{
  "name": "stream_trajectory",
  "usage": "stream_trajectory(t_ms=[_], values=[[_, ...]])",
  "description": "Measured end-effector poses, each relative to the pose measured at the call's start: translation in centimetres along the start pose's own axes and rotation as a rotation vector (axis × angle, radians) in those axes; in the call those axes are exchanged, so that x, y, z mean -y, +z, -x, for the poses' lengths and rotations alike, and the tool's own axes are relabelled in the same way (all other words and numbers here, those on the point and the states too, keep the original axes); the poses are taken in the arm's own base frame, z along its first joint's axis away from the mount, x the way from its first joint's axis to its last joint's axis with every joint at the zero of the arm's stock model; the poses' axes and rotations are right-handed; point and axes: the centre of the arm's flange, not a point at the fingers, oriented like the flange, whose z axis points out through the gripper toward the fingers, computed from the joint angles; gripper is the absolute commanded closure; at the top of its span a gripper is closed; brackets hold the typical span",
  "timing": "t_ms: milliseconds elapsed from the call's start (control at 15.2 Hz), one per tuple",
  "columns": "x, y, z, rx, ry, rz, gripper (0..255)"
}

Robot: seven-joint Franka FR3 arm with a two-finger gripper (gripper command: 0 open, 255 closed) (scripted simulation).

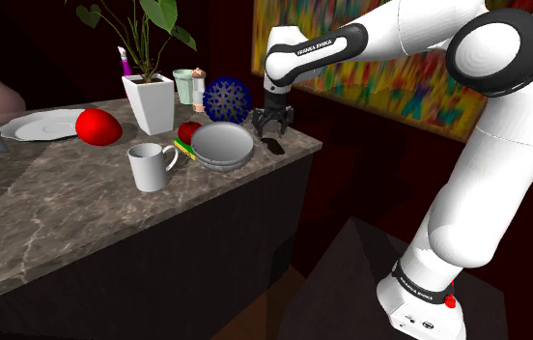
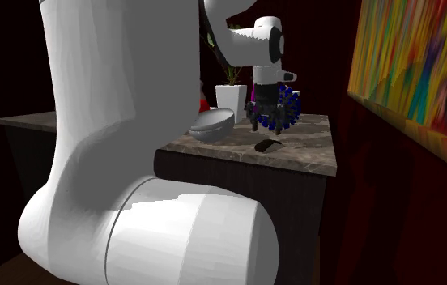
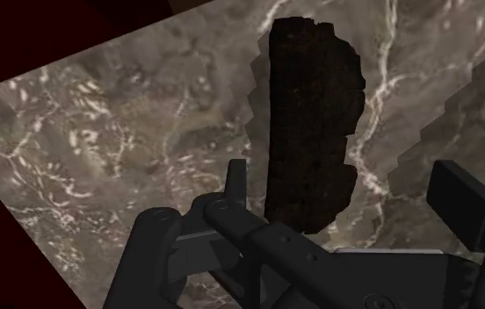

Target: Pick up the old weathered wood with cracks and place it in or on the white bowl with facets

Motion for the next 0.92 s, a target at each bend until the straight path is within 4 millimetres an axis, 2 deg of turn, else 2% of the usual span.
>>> stream_trajectory(t_ms=[528,924], values=[[-0.4,3.6,0.5,-0.012,0.024,0.017,0],[-0.4,4.0,0.5,-0.013,0.024,0.017,0]])
